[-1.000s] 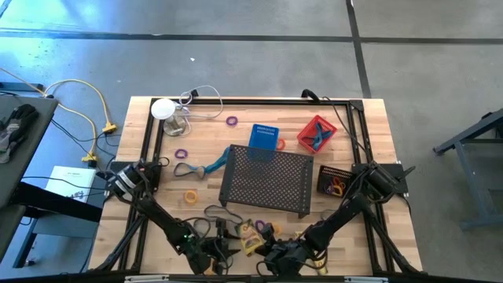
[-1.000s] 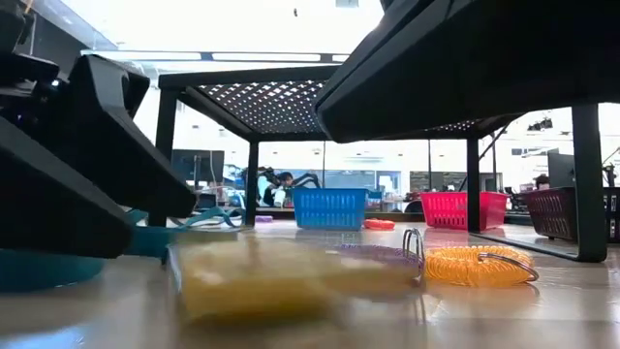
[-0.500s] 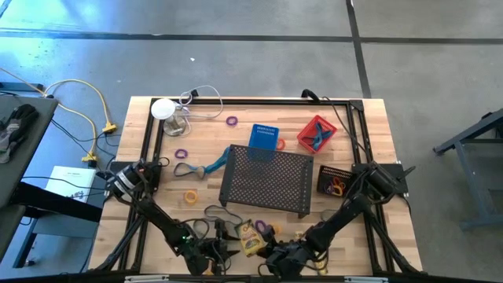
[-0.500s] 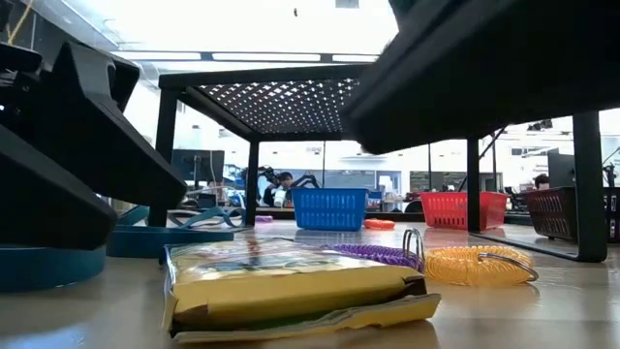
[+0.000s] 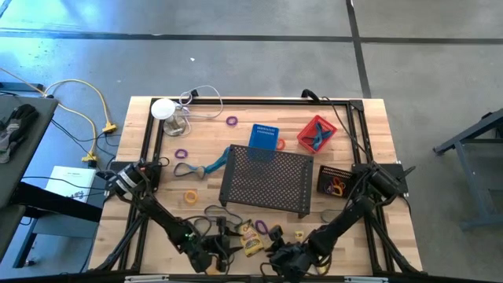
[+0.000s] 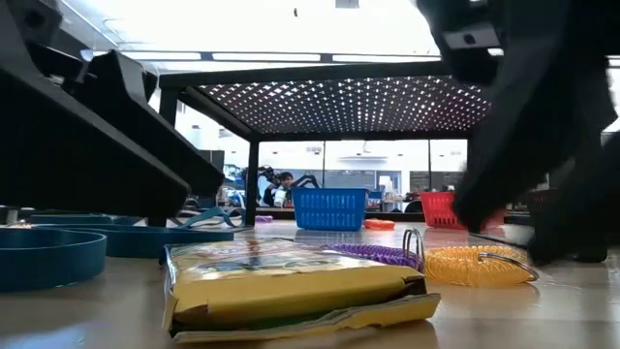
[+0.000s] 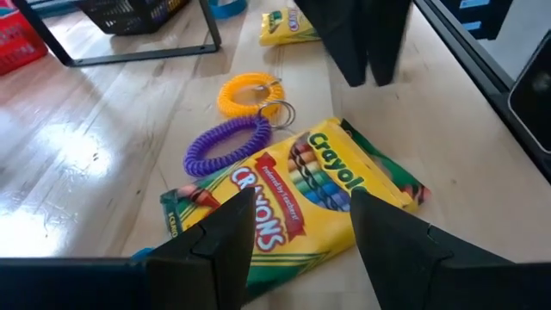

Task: Pick & Place Office Desk Supplies
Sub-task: Put the yellow crayon box into the blue bin

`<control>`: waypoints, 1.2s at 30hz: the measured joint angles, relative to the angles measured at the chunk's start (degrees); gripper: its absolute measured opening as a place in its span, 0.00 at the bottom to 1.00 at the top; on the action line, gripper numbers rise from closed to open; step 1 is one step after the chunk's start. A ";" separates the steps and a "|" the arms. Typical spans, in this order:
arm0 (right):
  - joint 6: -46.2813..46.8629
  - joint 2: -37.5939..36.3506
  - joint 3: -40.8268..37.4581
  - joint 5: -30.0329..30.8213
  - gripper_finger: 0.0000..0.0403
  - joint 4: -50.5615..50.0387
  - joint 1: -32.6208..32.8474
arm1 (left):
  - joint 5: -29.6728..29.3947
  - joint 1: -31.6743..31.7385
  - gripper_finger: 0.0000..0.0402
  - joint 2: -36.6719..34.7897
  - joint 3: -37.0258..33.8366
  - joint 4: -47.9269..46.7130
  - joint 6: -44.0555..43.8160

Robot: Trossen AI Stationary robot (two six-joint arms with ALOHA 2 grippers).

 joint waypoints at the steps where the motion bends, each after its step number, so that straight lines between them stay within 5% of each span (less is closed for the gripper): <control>1: 0.21 0.00 0.00 -0.69 0.23 -0.42 0.04 | 0.02 0.18 0.46 0.00 0.00 0.00 -0.46; 8: -2.56 0.35 -0.37 -2.21 0.31 -1.18 -0.41 | 0.03 0.50 0.46 0.00 0.00 0.01 -1.57; 36: -9.67 1.59 -0.65 -8.36 0.26 4.06 -4.27 | 2.44 3.18 0.46 0.00 -0.01 -0.09 -1.84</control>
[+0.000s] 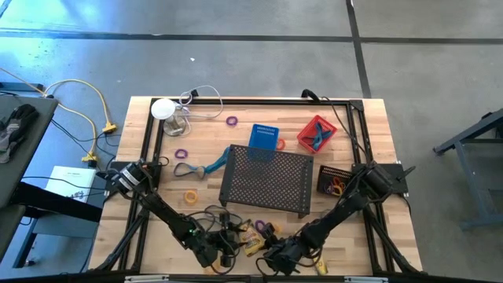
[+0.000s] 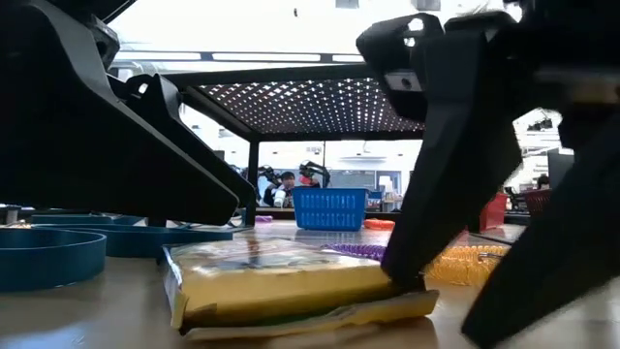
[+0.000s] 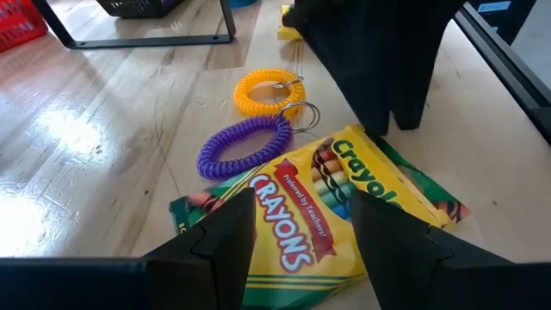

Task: Pick & Place Office Desk Supplies
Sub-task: Put the yellow crayon box into the blue bin

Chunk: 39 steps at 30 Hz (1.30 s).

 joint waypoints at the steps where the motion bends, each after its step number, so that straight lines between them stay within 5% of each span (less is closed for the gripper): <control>1: -0.11 0.44 0.02 -0.67 0.26 0.55 -0.32 | 0.11 0.00 0.46 0.00 -0.01 0.02 0.00; 20: 4.19 1.51 0.19 -1.91 0.25 -1.60 -3.31 | 2.89 0.31 0.46 0.00 -0.01 -0.14 -1.99; 29: 3.82 1.64 0.14 -1.20 0.03 -3.34 -3.64 | 2.89 0.31 0.46 0.00 -0.01 -0.15 -2.16; 39: 3.68 1.77 -0.05 4.20 0.01 -1.98 -2.60 | 2.66 -0.49 0.46 0.00 -0.01 -0.15 1.38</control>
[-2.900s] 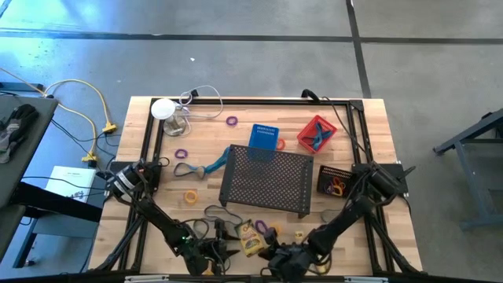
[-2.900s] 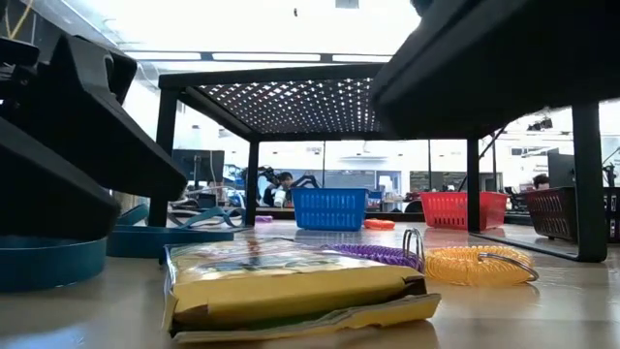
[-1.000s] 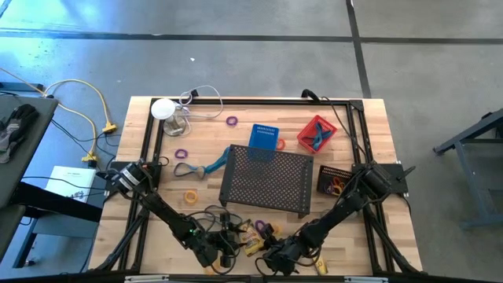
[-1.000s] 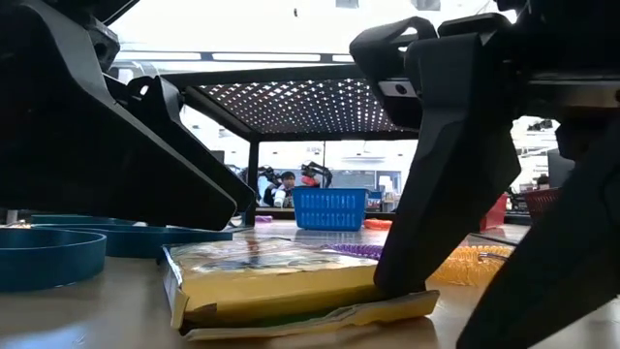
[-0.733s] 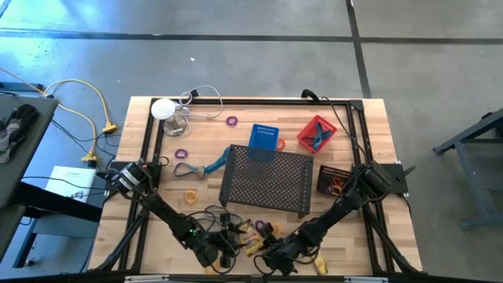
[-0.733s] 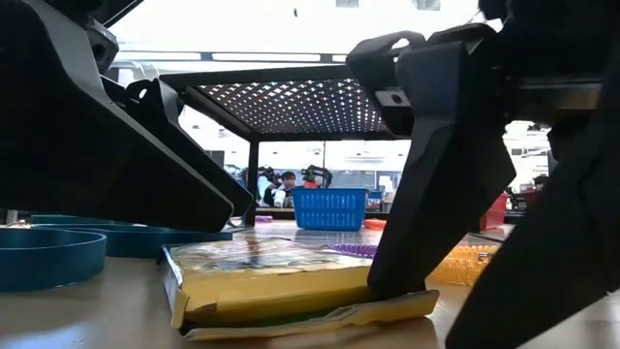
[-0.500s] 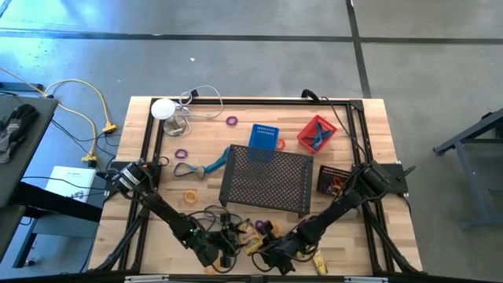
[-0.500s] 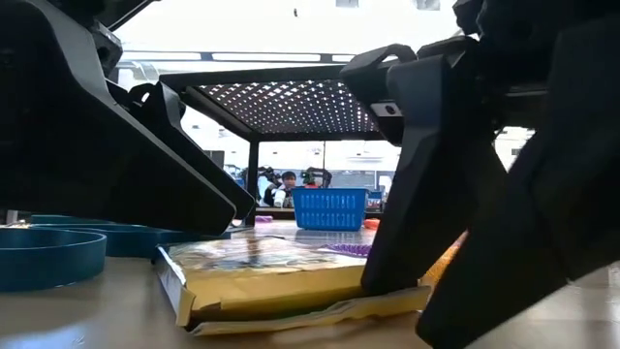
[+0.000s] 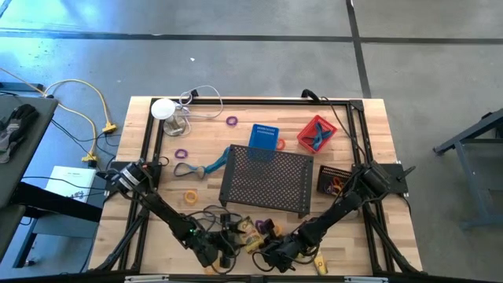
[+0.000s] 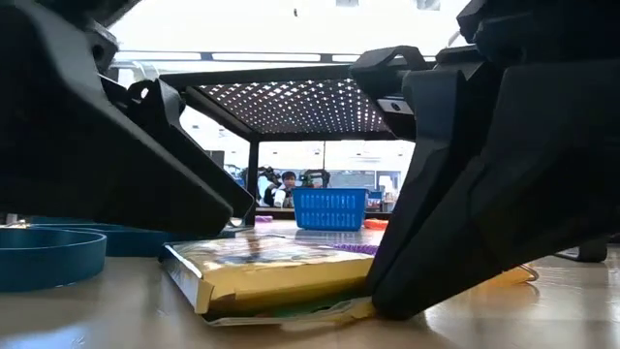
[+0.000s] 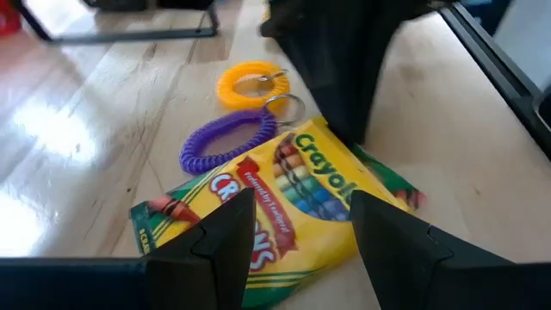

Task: Pick & Place Office Desk Supplies
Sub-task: Put the yellow crayon box into the blue bin

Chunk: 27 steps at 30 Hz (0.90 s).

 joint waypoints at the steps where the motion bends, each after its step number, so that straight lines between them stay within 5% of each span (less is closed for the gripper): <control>1: -0.09 0.02 -0.04 0.01 0.01 0.33 0.05 | -0.16 -0.44 0.46 0.00 0.00 0.00 1.68; 10: 0.82 -0.66 -0.07 0.65 0.01 0.97 0.13 | -7.86 -4.86 0.46 -0.02 0.00 0.33 10.42; 27: 1.57 -3.17 -0.09 1.54 0.01 3.35 -0.60 | -9.18 -4.85 0.46 2.08 0.07 -1.32 13.66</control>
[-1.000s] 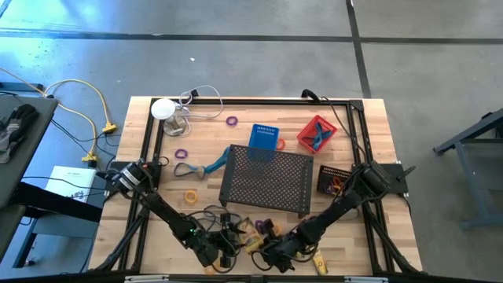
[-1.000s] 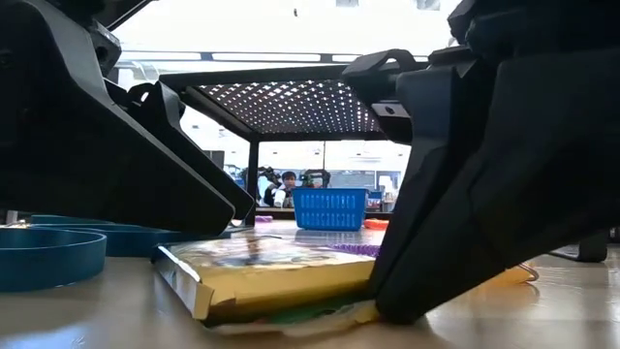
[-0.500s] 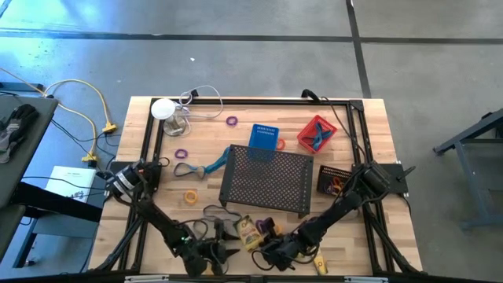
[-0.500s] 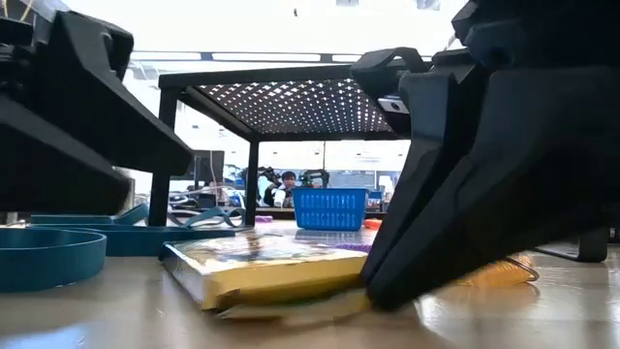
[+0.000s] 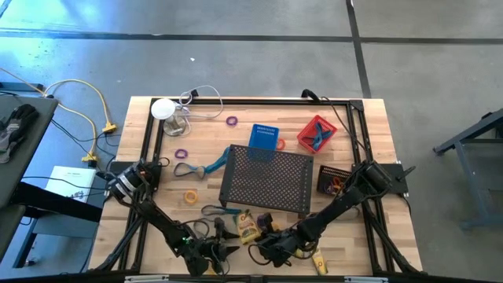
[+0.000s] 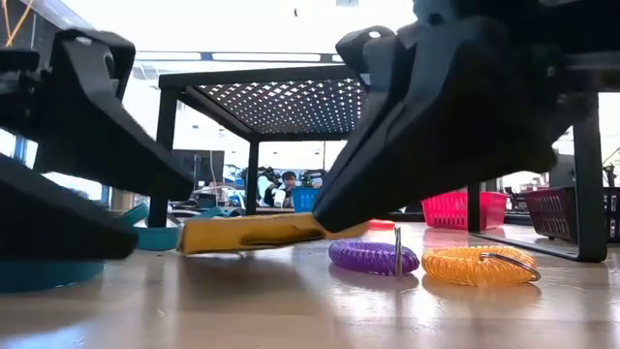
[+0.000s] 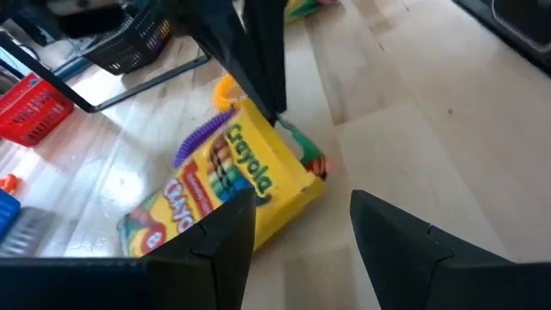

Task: Pick & Place Office Desk Supplies
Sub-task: Put the yellow crayon box into the blue bin

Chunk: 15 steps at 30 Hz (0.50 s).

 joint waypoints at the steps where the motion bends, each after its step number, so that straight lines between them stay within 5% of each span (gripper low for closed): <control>1: 0.00 0.00 0.00 -0.62 0.01 0.67 -0.13 | -0.13 0.00 0.46 0.45 0.03 0.41 -0.52; 7: 0.04 -0.09 0.04 -3.65 0.01 2.78 -0.35 | -8.91 -0.71 0.46 1.65 0.11 2.61 2.68; 15: 0.09 -0.13 0.13 -5.44 0.01 2.38 -0.45 | -8.92 -0.85 0.46 1.76 0.04 3.65 4.29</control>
